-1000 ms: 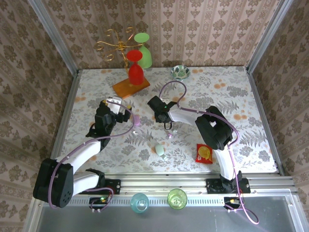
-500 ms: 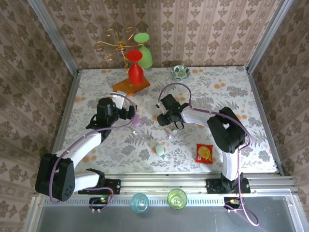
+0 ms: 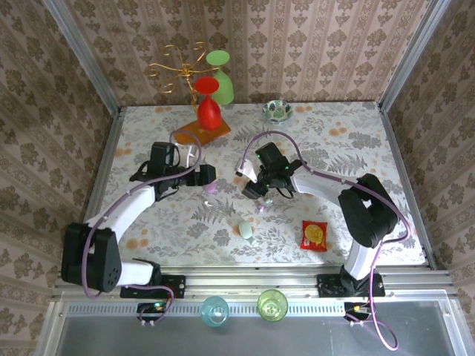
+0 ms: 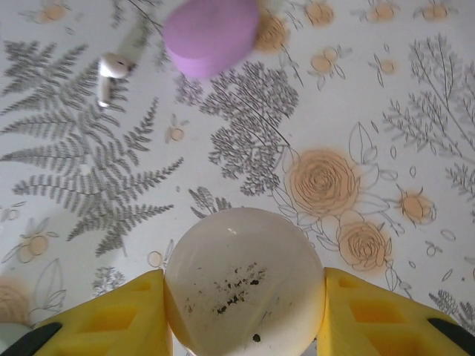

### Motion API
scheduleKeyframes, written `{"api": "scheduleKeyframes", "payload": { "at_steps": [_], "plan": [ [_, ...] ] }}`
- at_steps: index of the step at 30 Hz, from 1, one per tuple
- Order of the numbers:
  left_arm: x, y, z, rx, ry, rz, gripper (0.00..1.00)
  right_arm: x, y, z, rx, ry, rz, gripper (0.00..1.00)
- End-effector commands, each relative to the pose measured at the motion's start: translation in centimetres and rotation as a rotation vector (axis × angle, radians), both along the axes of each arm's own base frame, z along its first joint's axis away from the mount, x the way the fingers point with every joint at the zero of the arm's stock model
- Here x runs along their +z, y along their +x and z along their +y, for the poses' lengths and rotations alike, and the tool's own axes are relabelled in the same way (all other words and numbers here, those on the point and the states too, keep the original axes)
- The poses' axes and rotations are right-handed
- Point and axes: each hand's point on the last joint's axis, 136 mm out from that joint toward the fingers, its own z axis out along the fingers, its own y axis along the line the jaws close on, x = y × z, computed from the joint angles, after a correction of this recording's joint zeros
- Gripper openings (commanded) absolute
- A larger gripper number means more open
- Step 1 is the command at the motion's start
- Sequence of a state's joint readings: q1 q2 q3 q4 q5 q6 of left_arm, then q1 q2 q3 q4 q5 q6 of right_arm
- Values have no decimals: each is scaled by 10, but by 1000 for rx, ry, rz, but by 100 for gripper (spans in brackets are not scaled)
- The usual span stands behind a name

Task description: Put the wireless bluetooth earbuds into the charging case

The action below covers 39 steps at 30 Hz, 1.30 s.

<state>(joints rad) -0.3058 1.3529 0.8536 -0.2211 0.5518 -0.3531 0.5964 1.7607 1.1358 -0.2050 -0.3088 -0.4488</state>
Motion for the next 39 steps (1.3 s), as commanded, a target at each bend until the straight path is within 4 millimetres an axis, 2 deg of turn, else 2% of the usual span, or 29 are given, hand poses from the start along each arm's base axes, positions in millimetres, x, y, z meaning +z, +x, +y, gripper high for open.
{"api": "scheduleKeyframes", "payload": {
  "at_steps": [1,5,7,13,16,23,28,29,34,39],
  "plan": [
    [16,-26,-33,-92,-209,254,85,26,-13,10,105,81,-19,38],
    [22,-34,-59,-177,-277,313,80,38,-17,15,128,126,-18,38],
    [24,-33,-69,-209,-324,318,74,42,-18,16,130,147,-14,38],
    [29,-28,-81,-221,-389,321,63,55,-17,14,125,227,-8,37],
    [28,-32,-87,-242,-405,336,55,61,-17,15,131,258,-10,37],
    [19,-36,-100,-263,-402,368,57,71,-18,12,136,302,-12,37],
    [17,-33,-103,-259,-404,374,53,73,-20,12,139,321,-4,37],
    [17,-32,-103,-260,-407,372,51,74,-21,12,140,326,0,36],
    [23,-31,-106,-268,-437,373,27,73,-22,12,137,331,6,37],
    [30,-32,-107,-281,-472,355,10,73,-19,11,121,326,4,37]
  ]
}}
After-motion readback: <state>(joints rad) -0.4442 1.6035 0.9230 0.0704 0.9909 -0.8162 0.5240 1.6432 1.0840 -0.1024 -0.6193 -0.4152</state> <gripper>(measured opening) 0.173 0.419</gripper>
